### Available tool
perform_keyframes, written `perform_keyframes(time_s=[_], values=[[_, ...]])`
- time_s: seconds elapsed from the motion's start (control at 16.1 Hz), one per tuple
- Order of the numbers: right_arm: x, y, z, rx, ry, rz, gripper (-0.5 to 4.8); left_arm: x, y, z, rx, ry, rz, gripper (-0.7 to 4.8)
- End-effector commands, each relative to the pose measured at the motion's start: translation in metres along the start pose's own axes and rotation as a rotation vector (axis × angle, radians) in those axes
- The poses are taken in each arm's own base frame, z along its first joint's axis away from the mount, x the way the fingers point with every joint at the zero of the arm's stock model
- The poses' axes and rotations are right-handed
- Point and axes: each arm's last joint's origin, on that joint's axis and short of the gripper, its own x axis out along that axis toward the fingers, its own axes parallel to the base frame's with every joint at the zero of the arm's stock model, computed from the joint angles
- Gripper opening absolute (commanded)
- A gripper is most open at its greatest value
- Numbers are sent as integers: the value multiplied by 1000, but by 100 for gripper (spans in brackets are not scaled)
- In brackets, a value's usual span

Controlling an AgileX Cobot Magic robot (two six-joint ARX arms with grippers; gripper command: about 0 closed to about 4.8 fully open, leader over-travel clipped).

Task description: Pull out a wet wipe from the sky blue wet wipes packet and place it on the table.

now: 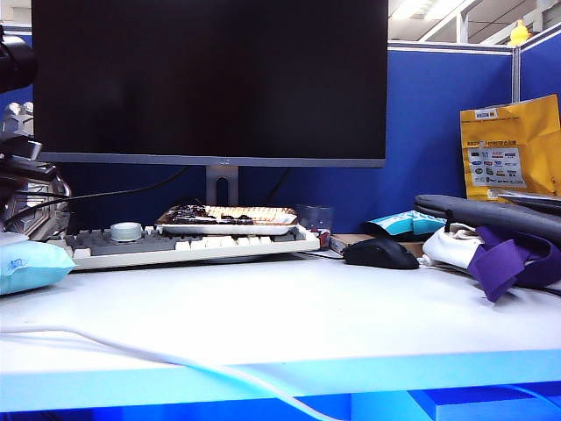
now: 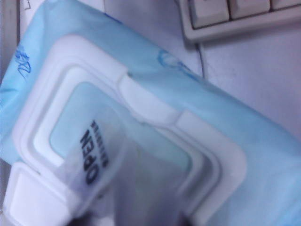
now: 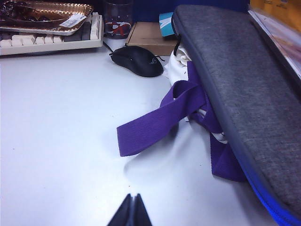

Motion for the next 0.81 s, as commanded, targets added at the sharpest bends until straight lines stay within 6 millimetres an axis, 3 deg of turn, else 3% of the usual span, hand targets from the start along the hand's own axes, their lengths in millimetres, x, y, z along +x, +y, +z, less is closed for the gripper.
perform_keyframes(time_s=[0.06, 0.12, 0.37, 0.81], values=[[0, 0, 0, 3, -5, -1, -1, -2, 0, 4, -9, -35, -1, 57], [0, 0, 0, 3, -5, -1, -1, -3, 1, 4, -9, -38, -2, 15], [0, 0, 0, 3, -5, -1, -1, -11, 3, 6, -20, -64, -2, -6], [0, 0, 0, 3, -5, -1, -1, -66, 15, 28, -55, -208, -7, -6]])
